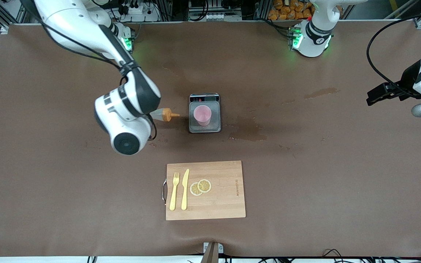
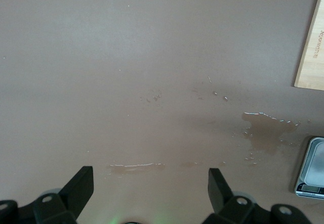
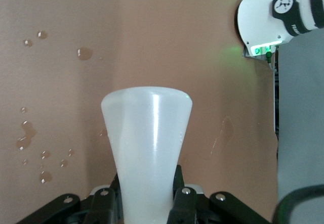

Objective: Add sauce to pink cup with both arms
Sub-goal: 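Carry the white bottle with the right gripper back to its spot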

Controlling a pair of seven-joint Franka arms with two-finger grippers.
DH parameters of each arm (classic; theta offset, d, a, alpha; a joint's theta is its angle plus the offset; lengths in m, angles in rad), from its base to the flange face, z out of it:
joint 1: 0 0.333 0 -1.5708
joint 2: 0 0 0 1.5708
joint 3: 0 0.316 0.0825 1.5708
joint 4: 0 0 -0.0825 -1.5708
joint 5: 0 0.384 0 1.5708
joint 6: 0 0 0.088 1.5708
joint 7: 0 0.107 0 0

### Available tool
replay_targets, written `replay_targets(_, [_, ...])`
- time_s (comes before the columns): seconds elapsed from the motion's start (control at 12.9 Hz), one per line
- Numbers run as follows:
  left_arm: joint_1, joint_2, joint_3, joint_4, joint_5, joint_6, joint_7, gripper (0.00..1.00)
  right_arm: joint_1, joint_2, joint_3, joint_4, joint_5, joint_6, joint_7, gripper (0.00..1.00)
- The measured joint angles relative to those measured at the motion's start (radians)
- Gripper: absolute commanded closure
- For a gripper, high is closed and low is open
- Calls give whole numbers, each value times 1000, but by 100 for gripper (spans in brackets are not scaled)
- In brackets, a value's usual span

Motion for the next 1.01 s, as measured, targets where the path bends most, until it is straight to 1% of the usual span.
replay_targets(0.31, [0,0,0,15,0,1,6,0,-169,-11,-4,4,142,-3,-284,58])
replay_targets(0.39, [0,0,0,16,0,1,12,0,-217,-12,-5,4,170,-14,-362,56])
replay_targets(0.54, [0,0,0,18,0,1,20,0,-316,-12,-6,3,223,-55,-520,56])
replay_targets(0.78, [-1,-1,-1,22,0,1,20,0,-449,-11,-7,-5,257,-110,-727,56])
replay_targets(1.01, [-6,-1,-4,23,0,1,39,0,-548,11,-9,-21,286,-128,-913,56])
